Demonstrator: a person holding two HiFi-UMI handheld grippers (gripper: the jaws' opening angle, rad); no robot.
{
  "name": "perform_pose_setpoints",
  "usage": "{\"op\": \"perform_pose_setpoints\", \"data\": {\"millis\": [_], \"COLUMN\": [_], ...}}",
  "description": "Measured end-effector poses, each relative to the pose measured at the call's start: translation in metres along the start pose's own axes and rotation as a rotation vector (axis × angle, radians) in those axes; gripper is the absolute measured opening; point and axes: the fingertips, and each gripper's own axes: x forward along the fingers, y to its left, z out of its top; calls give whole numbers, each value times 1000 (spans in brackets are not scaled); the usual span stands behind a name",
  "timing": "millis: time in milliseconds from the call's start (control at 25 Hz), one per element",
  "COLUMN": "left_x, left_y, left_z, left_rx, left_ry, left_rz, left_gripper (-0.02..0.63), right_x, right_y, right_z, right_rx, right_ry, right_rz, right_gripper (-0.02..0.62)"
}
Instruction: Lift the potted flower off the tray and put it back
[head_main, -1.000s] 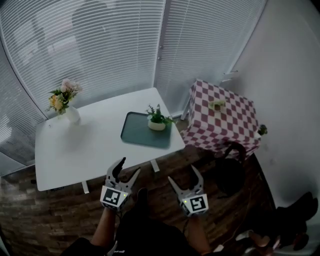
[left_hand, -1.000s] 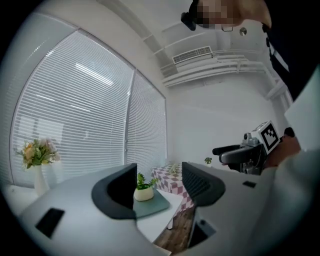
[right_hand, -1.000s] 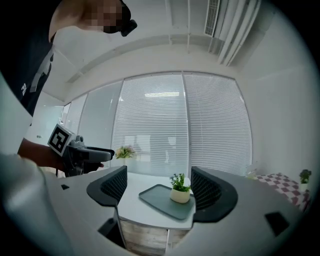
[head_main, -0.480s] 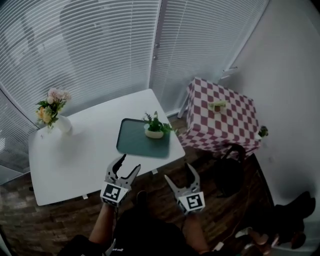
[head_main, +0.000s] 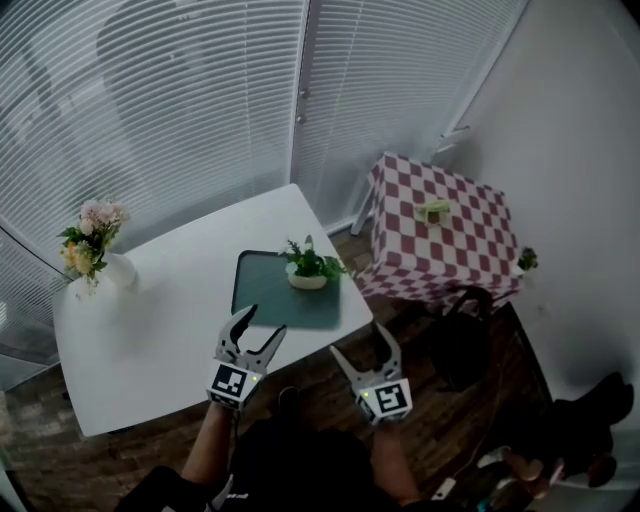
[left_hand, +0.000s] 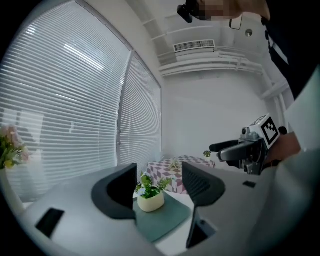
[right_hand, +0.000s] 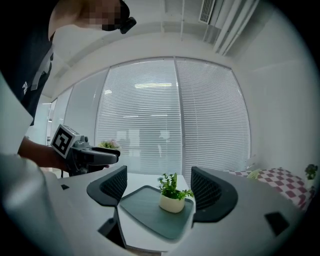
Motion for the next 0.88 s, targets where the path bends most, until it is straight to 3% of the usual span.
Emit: {"op": "perform_pose_setpoints", "data": {"millis": [440,880], "left_x": [26,55], "left_y": [17,28], "left_z": [-11,-34], "left_rx": [10,23], "left_ry": [29,83], "left_rz": [-37,-49], "left_gripper": [262,262], "right_x": [37,64], "right_y": [-1,-21], "right_z": [-18,-44], "right_rx": [-59,-32], "right_ry": [87,142], "right_rz": [41,73], "right_gripper": [367,367]}}
